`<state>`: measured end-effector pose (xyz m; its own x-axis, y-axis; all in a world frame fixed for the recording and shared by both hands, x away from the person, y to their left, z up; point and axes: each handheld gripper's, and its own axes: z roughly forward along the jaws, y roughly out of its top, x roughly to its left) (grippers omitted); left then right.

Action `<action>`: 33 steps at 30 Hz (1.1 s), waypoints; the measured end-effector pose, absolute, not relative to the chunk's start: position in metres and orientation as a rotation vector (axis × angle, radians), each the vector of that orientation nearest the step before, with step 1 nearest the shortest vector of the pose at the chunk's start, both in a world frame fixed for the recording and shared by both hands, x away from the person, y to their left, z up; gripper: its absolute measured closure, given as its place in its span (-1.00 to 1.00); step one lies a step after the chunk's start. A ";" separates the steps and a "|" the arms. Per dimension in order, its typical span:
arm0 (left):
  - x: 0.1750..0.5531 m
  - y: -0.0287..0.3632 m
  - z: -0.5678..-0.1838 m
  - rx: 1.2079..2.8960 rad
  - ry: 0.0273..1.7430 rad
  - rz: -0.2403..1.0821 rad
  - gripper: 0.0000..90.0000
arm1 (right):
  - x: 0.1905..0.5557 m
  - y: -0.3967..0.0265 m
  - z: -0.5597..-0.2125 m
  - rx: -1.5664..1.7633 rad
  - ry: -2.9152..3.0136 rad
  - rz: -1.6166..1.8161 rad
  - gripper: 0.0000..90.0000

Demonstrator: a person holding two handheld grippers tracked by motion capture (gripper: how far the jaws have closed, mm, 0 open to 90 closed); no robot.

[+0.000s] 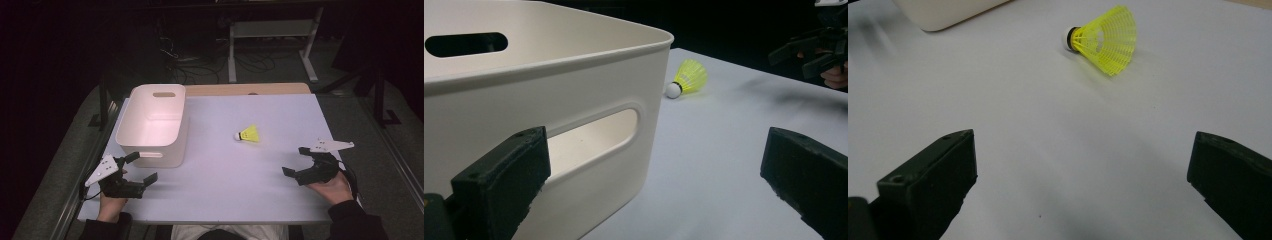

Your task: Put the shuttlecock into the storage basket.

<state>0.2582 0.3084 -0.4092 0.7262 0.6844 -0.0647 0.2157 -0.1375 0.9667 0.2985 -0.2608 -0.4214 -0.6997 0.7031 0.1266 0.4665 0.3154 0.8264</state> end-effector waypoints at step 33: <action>0.257 0.310 -0.409 1.697 0.742 0.490 -1.00 | 0.303 -0.257 -0.410 1.043 2.341 1.335 -1.00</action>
